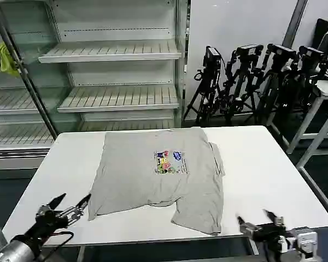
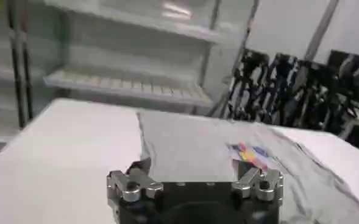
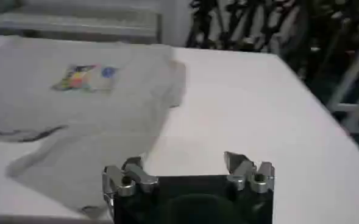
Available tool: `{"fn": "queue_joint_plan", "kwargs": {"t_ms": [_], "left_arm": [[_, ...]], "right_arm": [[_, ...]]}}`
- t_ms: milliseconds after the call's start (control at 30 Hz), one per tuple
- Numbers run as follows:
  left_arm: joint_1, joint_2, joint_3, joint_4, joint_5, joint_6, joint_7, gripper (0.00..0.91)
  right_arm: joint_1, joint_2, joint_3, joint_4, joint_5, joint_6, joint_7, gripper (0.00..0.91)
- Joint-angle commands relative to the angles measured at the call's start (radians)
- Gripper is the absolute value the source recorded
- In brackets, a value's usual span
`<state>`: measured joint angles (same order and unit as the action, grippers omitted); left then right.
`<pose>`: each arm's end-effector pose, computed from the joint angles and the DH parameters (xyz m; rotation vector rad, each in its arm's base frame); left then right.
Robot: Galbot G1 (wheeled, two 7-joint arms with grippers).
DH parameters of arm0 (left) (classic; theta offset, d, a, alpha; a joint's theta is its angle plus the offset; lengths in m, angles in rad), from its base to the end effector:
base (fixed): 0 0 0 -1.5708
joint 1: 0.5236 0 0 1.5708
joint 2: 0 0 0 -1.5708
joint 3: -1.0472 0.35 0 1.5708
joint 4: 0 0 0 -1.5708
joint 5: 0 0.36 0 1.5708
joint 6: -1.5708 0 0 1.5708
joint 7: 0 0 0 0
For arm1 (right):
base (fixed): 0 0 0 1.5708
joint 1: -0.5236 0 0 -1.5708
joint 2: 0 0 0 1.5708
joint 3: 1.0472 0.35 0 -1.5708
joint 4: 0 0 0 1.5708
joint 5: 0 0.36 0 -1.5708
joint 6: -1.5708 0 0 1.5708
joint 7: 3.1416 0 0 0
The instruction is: Fold and organize the clothes.
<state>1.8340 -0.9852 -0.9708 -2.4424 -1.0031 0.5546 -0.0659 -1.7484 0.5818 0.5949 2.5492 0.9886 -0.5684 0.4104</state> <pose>0.1428 0.1247 -0.1527 -0.3035 -2.6769 0.2820 0.1427 -0.0508 -0.1418 0.5025 -2.5003 0.1390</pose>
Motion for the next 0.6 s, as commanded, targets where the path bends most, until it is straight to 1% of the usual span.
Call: {"fn": "queue_joint_plan", "kwargs": {"t_ms": [33,100,267,333,600], "left_arm": [[-0.072,0.025,0.097,0.103,0.012,0.021,0.004,0.907],[-0.088,0.030,0.111,0.128,0.015,0.021,0.007,0.907],[-0.110,0.036,0.146,0.158,0.041,0.018,0.021,0.907],[-0.131,0.034,0.169,0.186,0.060,0.016,0.025,0.907],[-0.174,0.024,0.217,0.267,0.107,0.002,0.044,0.907]], "right_arm": [[0.126,-0.058,-0.171,-0.075,-0.043,-0.011,-0.139,0.907],[0.120,-0.052,-0.176,-0.080,-0.038,-0.011,-0.131,0.907],[0.067,-0.051,-0.149,-0.069,-0.038,-0.011,-0.122,0.907],[0.055,-0.044,-0.146,-0.070,-0.041,-0.011,-0.108,0.907],[0.057,-0.012,-0.132,-0.082,-0.050,-0.010,-0.099,0.907]]}}
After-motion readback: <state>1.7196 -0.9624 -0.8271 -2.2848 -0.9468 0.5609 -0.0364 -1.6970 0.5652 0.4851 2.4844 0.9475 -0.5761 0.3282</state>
